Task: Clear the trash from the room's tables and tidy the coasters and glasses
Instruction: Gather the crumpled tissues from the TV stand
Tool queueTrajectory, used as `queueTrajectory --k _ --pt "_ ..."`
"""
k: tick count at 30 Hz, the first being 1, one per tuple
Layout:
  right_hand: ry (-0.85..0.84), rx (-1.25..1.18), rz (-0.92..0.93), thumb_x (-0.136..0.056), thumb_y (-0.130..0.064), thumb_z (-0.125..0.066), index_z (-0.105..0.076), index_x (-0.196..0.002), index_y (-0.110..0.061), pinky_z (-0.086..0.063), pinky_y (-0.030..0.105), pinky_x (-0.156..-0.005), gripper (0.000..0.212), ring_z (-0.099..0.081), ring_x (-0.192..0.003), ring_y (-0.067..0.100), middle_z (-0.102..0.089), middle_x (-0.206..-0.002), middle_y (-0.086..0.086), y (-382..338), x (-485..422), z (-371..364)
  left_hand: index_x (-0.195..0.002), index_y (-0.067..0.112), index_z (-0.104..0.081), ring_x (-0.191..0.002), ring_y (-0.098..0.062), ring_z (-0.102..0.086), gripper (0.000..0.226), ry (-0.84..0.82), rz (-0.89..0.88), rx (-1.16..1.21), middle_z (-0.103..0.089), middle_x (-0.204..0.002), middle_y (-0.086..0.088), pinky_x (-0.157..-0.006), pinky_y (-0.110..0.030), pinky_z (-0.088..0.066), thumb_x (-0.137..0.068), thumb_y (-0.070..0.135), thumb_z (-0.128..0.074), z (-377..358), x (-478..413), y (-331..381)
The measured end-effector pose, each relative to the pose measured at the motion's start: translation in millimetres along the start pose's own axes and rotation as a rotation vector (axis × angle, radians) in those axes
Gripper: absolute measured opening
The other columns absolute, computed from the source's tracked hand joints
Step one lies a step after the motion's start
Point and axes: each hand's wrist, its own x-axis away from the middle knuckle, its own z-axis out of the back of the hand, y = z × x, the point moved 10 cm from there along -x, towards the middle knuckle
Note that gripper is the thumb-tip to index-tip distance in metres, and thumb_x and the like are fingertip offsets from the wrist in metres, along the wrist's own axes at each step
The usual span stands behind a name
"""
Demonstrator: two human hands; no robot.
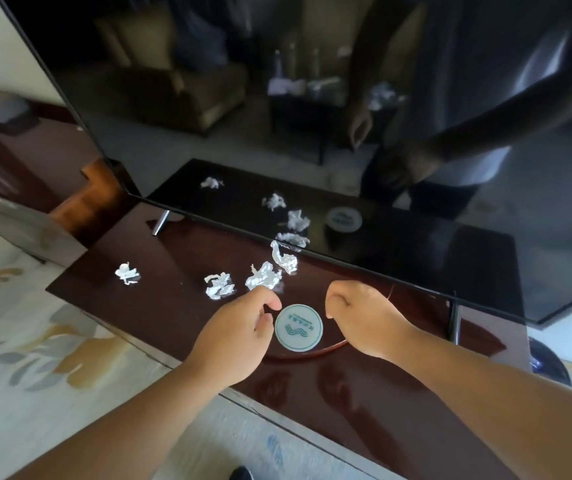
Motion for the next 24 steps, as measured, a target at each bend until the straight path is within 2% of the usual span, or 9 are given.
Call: queueTrajectory --k 3,8,10,12,16,18,20,22,24 --pt "-0.007 0.021 0.0 -0.093 -0.013 -0.038 -0.058 -0.085 -0.015 -0.034 0.012 -0.05 0.022 -0.053 -0.07 0.01 -0.052 -0.092 -0.003 -12 -7 -7 -0.104 0.03 -0.055 -0.068 0.004 -0.05 0.028 0.009 -0.021 0.04 -0.051 -0.081 0.012 -0.06 -0.009 -0.035 -0.091 0.008 -0.045 15 -1 -14" --pt "0.0 0.024 -0.037 -0.091 -0.002 -0.036 -0.054 -0.084 -0.026 -0.036 0.011 -0.04 0.031 -0.055 -0.062 0.013 -0.046 -0.095 -0.007 -33 -21 -22 -0.101 0.027 -0.057 -0.094 0.011 -0.047 0.037 -0.021 -0.068 0.052 -0.047 -0.099 0.015 -0.076 -0.002 -0.034 -0.089 -0.002 -0.038 31 -10 -45" --pt "-0.005 0.039 -0.055 -0.091 -0.001 -0.036 -0.054 -0.081 -0.028 -0.038 0.013 -0.041 0.034 -0.055 -0.063 0.013 -0.046 -0.095 -0.008 -42 -27 -32 -0.097 0.028 -0.057 -0.094 0.013 -0.048 0.039 -0.037 -0.072 0.083 -0.05 -0.101 0.015 -0.076 0.0 -0.033 -0.09 -0.004 -0.037 38 -16 -61" --pt "-0.007 0.082 -0.068 -0.089 0.002 -0.039 -0.055 -0.076 -0.029 -0.039 0.012 -0.045 0.037 -0.053 -0.066 0.01 -0.047 -0.093 -0.009 -50 -34 -43 -0.096 0.031 -0.056 -0.086 0.015 -0.049 0.039 -0.048 -0.056 0.112 -0.053 -0.1 0.016 -0.071 0.0 -0.034 -0.091 -0.003 -0.036 47 -20 -80" --pt "0.039 0.031 -0.122 -0.087 0.0 -0.043 -0.059 -0.072 -0.024 -0.036 0.012 -0.041 0.032 -0.051 -0.06 0.008 -0.049 -0.094 -0.007 -62 -48 -60 -0.099 0.033 -0.055 -0.088 0.011 -0.048 0.034 -0.079 -0.051 0.09 -0.054 -0.092 0.017 -0.068 -0.003 -0.034 -0.094 0.007 -0.035 62 -24 -116" --pt "0.051 0.05 -0.147 -0.085 -0.011 -0.05 -0.062 -0.078 -0.02 -0.038 0.014 -0.047 0.016 -0.055 -0.066 0.01 -0.049 -0.099 -0.006 -65 -52 -69 -0.102 0.032 -0.055 -0.087 0.008 -0.049 0.032 -0.092 -0.051 0.073 -0.052 -0.092 0.018 -0.068 -0.005 -0.035 -0.095 0.009 -0.034 71 -28 -131" --pt "0.003 0.054 -0.174 -0.08 -0.019 -0.059 -0.061 -0.084 -0.028 -0.039 0.013 -0.056 0.01 -0.056 -0.076 0.008 -0.042 -0.104 -0.012 -65 -52 -81 -0.102 0.03 -0.056 -0.084 0.001 -0.052 0.03 -0.101 -0.059 0.068 -0.052 -0.094 0.016 -0.067 -0.01 -0.036 -0.097 0.01 -0.034 77 -31 -139" --pt "-0.057 0.05 -0.2 -0.078 -0.016 -0.06 -0.059 -0.092 -0.035 -0.042 0.013 -0.061 0.024 -0.057 -0.079 0.008 -0.035 -0.11 -0.015 -64 -51 -91 -0.102 0.029 -0.057 -0.083 -0.004 -0.053 0.027 -0.116 -0.073 0.062 -0.051 -0.099 0.015 -0.071 -0.019 -0.039 -0.097 0.012 -0.037 79 -35 -143" --pt "-0.048 0.069 -0.225 -0.078 -0.007 -0.054 -0.057 -0.093 -0.039 -0.042 0.015 -0.056 0.036 -0.057 -0.073 0.01 -0.031 -0.111 -0.016 -61 -50 -91 -0.101 0.029 -0.057 -0.081 -0.005 -0.052 0.025 -0.153 -0.076 0.058 -0.049 -0.099 0.014 -0.072 -0.025 -0.041 -0.092 0.012 -0.041 74 -37 -143"
